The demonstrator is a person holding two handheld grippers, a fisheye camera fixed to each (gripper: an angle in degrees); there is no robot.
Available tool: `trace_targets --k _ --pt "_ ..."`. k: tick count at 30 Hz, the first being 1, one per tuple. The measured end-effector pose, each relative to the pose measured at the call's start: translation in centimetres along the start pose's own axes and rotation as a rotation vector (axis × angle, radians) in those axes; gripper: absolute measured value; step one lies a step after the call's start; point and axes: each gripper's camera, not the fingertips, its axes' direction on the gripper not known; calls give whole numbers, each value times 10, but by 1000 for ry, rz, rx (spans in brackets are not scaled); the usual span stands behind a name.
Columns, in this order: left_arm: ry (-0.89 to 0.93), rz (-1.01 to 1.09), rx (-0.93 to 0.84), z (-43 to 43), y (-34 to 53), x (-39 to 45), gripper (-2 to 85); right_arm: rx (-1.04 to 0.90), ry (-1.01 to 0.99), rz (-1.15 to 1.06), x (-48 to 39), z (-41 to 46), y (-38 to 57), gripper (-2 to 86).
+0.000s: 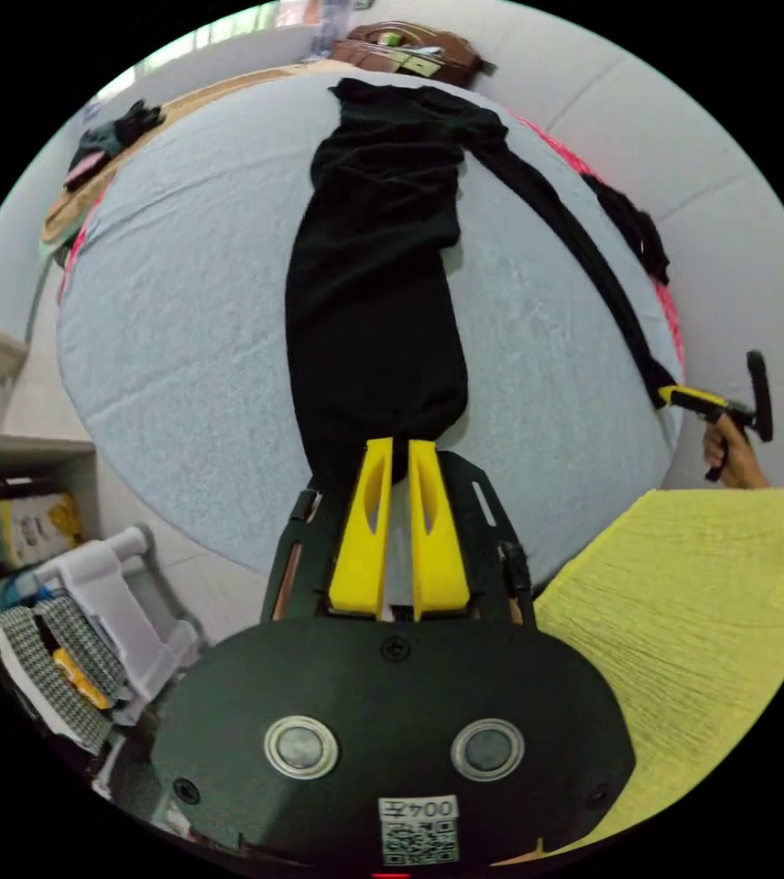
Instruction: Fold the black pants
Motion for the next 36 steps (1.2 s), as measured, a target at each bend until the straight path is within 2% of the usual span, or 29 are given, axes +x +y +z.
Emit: trace_targets --k 3,6,8,11,16,21,24,27,31,34,36 --pt "47 -40 120 -38 2 7 24 43 -154 -4 -11 -26 4 47" --pt "136 -18 272 -94 9 22 20 163 -421 -72 -26 -67 11 45" --pt "211 3 382 -137 18 29 20 270 -640 -158 -39 -107 19 45" --pt "278 85 541 -218 39 40 20 370 -784 -312 -61 -163 36 44" --pt "365 197 790 -351 95 51 20 528 -914 -638 -101 -263 83 43" --pt "442 363 1177 -492 180 91 17 710 -897 -967 -154 -360 144 42" --pt "404 434 1299 -544 206 125 16 858 -884 -1094 -180 -403 171 43" --pt "383 431 1343 -566 203 152 17 971 -859 -1070 -199 -423 174 43" --pt "397 349 1266 -556 150 165 18 1008 -908 -852 -219 -409 120 42" --pt "360 199 1083 -515 60 157 20 930 -912 -546 -230 -369 35 42" --pt "368 102 899 -465 -37 137 20 828 -877 -373 -238 -337 -32 42"
